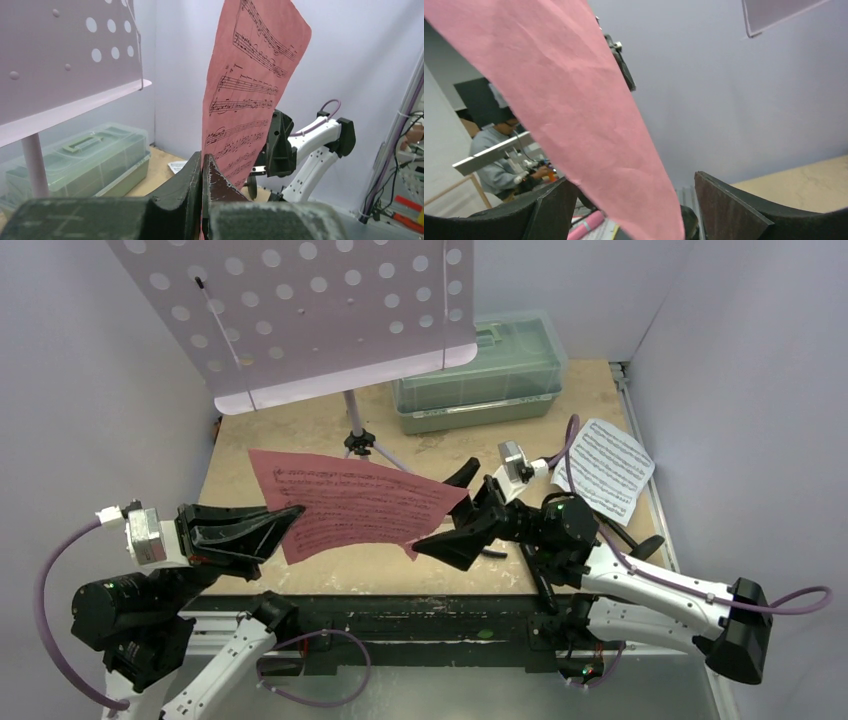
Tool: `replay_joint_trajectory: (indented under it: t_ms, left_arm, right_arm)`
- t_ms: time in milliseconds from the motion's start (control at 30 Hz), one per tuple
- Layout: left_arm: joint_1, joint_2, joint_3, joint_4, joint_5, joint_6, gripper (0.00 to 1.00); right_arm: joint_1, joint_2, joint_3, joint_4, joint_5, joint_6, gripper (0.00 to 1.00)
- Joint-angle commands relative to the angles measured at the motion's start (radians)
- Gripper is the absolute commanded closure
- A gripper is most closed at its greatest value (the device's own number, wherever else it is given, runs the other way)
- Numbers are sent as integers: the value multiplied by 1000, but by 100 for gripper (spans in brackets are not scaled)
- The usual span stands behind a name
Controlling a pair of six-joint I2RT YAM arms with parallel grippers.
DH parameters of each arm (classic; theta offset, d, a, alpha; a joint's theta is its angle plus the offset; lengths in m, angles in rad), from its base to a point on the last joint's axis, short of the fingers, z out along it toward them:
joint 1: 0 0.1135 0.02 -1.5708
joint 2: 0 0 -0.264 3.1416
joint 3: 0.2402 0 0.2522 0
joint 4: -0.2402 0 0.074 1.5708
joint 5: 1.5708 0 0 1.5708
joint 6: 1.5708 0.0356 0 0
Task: Set up the instrument practice props
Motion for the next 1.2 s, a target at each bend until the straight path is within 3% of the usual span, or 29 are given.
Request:
replay_joint_trajectory:
  t_ms: [0, 67, 233, 467, 733, 1167]
  left_arm:
    - [-1, -30, -50, 151, -98, -108, 100]
    - [-2, -34, -62, 160, -142, -128, 100]
    - [-2, -47, -95, 174, -211, -174, 100]
    - [-2, -90, -168, 245, -257, -268, 100]
    - [-2, -90, -160, 192, -243, -293, 100]
    - [-2, -92, -171, 114, -244, -323, 100]
  right_arm:
    - [1, 57, -2, 284, 8, 130, 16]
    - [1, 91, 0, 350, 30, 168, 24]
    - [1, 155, 17, 443, 77, 206, 33]
    - [0, 193, 67, 425, 74, 188, 33]
    - [-12, 185, 151, 280, 64, 104, 32]
    - [-31, 201, 191, 256, -22, 94, 43]
